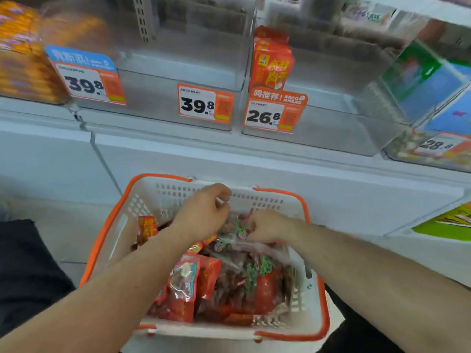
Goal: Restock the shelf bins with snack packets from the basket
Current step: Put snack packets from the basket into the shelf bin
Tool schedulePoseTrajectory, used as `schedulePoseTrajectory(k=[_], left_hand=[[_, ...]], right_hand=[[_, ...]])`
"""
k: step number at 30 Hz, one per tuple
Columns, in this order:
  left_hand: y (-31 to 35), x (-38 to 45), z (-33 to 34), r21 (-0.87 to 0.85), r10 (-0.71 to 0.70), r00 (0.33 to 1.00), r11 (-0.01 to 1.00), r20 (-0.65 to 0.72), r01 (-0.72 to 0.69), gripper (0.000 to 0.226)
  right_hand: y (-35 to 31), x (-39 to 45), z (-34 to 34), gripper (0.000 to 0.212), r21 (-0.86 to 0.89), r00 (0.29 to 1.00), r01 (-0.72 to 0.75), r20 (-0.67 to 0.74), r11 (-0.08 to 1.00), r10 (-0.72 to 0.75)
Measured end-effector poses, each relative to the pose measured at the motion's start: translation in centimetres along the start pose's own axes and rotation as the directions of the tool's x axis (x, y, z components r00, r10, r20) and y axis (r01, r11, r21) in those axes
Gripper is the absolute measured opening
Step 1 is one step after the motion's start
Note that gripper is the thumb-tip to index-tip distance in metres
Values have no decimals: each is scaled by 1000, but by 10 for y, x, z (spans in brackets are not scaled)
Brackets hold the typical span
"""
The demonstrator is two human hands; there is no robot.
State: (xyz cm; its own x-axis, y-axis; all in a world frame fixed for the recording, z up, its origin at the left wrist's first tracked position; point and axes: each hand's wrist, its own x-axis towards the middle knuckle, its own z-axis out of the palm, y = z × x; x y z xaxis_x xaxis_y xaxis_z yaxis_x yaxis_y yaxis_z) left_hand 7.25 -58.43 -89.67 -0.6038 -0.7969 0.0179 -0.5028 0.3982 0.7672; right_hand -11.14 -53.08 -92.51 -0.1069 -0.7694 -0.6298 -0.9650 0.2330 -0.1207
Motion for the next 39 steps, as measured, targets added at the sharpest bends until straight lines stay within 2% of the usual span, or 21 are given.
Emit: schedulePoseTrajectory(k=[2,4,7,11,12,14,18,20,23,26,29,32,34,35,37,39], left_hand=[[-8,-12,12,14,-45,995,999,86,44,29],[-11,-19,22,51,-70,988,997,140,63,28],[-10,-21,29,63,-80,982,996,171,71,25],[-11,-21,33,93,-98,975,992,202,80,25],[-12,-21,33,88,-101,973,993,209,85,25],[-14,-23,31,66,-117,969,992,220,105,24],[-20,-24,26,-76,-202,960,972,195,220,17],[-19,-22,20,-247,-253,951,924,179,292,15],[-13,-23,9,-461,-274,928,810,251,363,27],[-8,-21,3,-502,-187,925,795,330,339,31],[3,-20,-2,-548,-139,928,773,346,320,21],[12,-19,-6,-581,-118,949,766,293,274,21],[18,-18,-8,-592,-93,984,788,153,167,25],[19,-17,-9,-524,-62,998,849,26,67,28],[20,-15,-11,-291,63,971,948,-231,-131,33],[17,-10,-16,-145,210,908,950,-362,-277,35]], right_hand=[[-3,2,22,26,-97,970,9,243,995,15],[-7,-5,34,33,-148,911,62,413,987,4],[-14,-15,41,36,-192,858,121,513,974,-5],[-16,-23,45,41,-300,889,187,457,935,-31],[-14,-24,43,36,-290,903,189,427,938,-50],[-9,-25,32,17,-188,936,159,342,969,-88],[0,-33,-6,17,29,980,158,116,987,-160],[3,-43,-29,23,267,991,124,13,956,-132],[7,-55,-57,2,626,997,71,-77,777,-29],[4,-66,-74,6,839,994,78,-104,539,18],[-1,-74,-84,8,939,996,67,-85,338,39],[-3,-78,-88,5,948,988,97,-128,303,86],[-4,-81,-85,9,951,971,94,-153,295,184],[-5,-82,-83,16,963,963,85,-144,255,225],[-8,-87,-79,28,999,979,47,-48,13,199],[-11,-96,-79,48,970,996,-22,42,-242,78]])
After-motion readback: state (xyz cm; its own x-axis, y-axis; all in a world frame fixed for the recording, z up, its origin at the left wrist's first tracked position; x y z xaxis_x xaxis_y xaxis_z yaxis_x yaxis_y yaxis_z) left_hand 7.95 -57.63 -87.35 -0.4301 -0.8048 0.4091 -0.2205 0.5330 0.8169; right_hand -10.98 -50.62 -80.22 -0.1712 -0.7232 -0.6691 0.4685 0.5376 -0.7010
